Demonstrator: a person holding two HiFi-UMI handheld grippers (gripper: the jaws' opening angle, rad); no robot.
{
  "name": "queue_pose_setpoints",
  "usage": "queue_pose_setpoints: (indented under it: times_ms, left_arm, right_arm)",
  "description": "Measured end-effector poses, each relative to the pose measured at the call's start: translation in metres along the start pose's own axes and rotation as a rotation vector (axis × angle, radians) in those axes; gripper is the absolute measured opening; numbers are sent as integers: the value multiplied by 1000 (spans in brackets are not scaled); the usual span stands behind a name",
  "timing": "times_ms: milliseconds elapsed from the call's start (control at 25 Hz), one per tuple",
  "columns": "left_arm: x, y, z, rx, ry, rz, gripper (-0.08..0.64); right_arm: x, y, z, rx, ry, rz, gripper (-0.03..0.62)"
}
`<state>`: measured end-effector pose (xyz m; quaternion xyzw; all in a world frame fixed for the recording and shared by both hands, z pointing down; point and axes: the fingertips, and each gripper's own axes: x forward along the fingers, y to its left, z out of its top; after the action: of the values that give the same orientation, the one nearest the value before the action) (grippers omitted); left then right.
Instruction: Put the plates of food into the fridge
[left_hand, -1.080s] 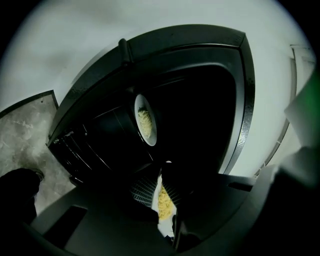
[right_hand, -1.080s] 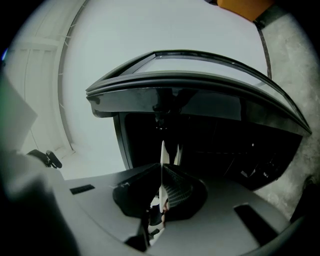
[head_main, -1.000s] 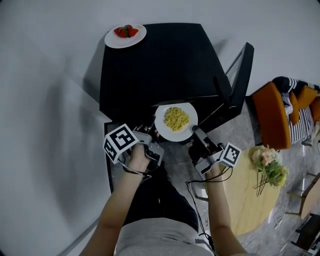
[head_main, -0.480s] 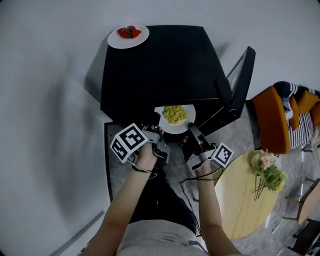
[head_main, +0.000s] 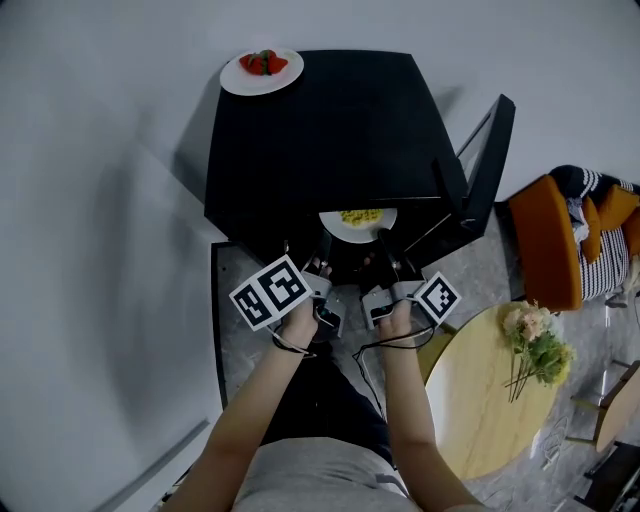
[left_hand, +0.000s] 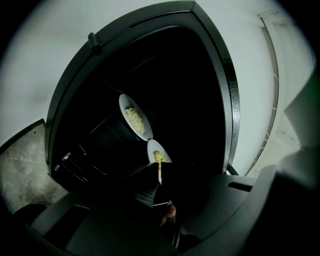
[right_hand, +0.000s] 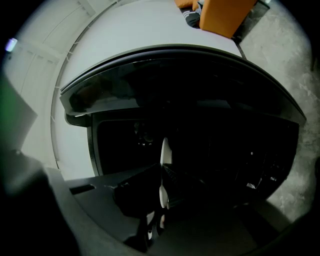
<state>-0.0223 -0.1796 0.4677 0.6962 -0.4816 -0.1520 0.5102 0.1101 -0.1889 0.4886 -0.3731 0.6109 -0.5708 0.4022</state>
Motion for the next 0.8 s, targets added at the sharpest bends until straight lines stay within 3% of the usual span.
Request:
queue_pose_setpoints:
  times_ms: [160, 520, 800]
  left_arm:
    - [-2, 3, -8, 144, 38, -1, 21]
    - [17, -12, -44, 565, 238, -85, 9]
    - [35, -24, -57, 901, 270, -127, 9]
  right_arm:
    - [4, -6, 4, 16, -57, -40, 18]
    - [19, -7, 11, 24, -86, -76, 18]
    - [25, -3, 10, -22, -77, -92, 18]
